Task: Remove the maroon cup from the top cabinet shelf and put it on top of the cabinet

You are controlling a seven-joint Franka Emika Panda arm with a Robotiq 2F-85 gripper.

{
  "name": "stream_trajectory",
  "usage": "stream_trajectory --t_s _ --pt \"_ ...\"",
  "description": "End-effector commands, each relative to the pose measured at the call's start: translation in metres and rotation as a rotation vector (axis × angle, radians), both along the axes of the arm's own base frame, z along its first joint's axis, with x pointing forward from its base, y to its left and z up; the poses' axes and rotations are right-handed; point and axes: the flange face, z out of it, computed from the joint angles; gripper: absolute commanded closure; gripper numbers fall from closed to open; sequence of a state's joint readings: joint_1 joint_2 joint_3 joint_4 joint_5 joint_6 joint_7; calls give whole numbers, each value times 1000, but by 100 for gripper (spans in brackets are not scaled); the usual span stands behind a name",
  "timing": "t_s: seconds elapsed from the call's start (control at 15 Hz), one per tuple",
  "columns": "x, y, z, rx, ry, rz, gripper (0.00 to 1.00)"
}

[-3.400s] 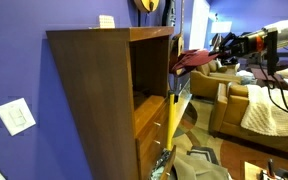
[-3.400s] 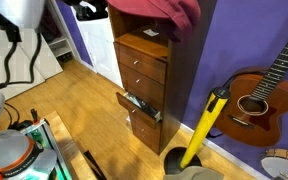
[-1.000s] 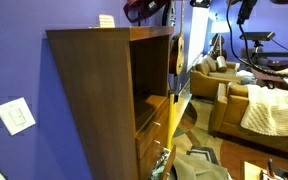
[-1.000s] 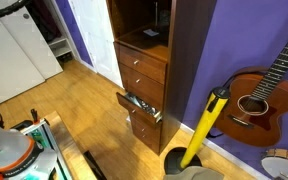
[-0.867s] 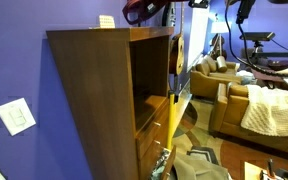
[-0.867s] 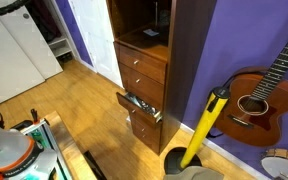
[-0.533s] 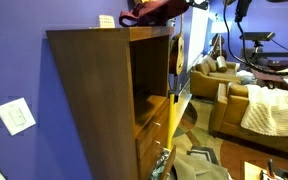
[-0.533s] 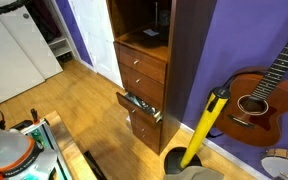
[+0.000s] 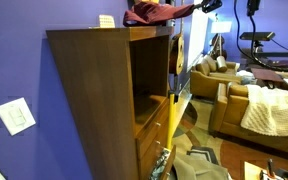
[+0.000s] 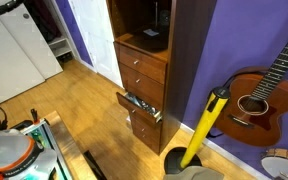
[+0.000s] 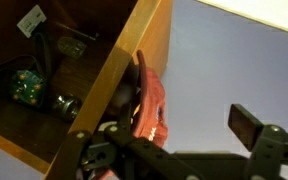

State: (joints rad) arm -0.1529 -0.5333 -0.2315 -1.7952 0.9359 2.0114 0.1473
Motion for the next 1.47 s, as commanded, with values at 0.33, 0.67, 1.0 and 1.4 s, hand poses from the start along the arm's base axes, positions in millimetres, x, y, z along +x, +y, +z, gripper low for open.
stream_trajectory --t_s 0.33,0.67,1.0,1.4 --pt "16 7 2 -137 70 -8 0" --pt "35 19 10 -164 69 2 0" --pt "57 22 4 -203 94 -3 0" --pt "65 26 -11 -272 170 10 0"
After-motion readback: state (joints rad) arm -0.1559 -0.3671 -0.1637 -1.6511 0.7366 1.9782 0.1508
